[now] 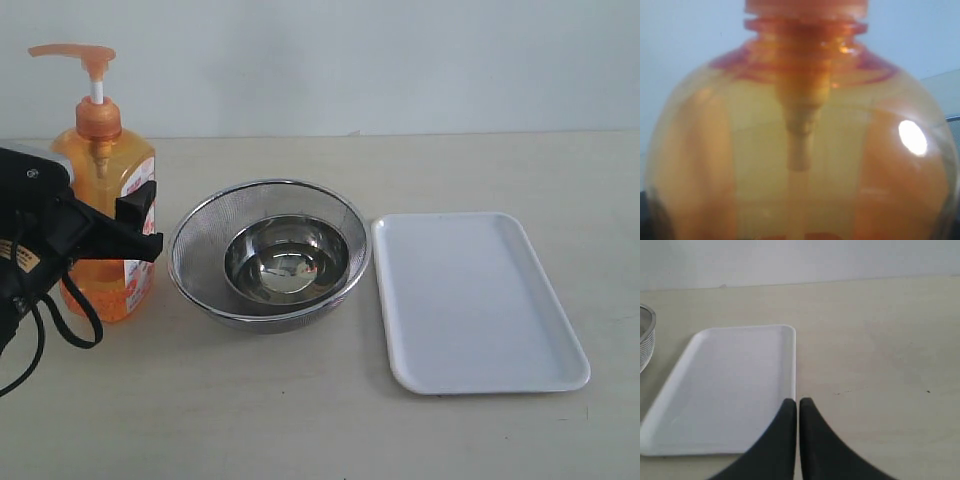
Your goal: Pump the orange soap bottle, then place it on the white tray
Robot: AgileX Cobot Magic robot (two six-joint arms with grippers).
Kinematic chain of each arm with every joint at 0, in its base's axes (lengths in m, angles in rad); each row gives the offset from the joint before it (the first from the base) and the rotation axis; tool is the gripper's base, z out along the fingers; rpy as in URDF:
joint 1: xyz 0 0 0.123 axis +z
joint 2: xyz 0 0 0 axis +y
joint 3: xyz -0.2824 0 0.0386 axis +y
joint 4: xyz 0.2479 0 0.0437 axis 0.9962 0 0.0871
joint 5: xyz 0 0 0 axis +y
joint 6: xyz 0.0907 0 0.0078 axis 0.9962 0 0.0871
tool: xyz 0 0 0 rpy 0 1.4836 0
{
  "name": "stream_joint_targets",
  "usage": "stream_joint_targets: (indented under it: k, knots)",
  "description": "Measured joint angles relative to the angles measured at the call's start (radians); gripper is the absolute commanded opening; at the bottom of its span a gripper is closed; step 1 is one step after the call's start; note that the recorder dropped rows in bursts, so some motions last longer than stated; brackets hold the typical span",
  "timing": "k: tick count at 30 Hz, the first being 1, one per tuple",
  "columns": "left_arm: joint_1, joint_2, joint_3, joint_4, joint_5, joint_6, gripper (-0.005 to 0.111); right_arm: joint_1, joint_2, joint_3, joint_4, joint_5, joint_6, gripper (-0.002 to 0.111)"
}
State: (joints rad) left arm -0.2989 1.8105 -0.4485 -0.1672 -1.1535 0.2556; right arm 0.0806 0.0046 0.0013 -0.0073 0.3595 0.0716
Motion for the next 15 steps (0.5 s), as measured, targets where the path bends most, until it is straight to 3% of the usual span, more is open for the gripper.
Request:
stream_joint_targets:
  k: [15]
  knots:
    - [0.0, -0.002, 0.0, 0.002, 0.002, -0.01, 0.005, 0.0, 0.0, 0.0, -0.014, -0.008, -0.017, 0.0]
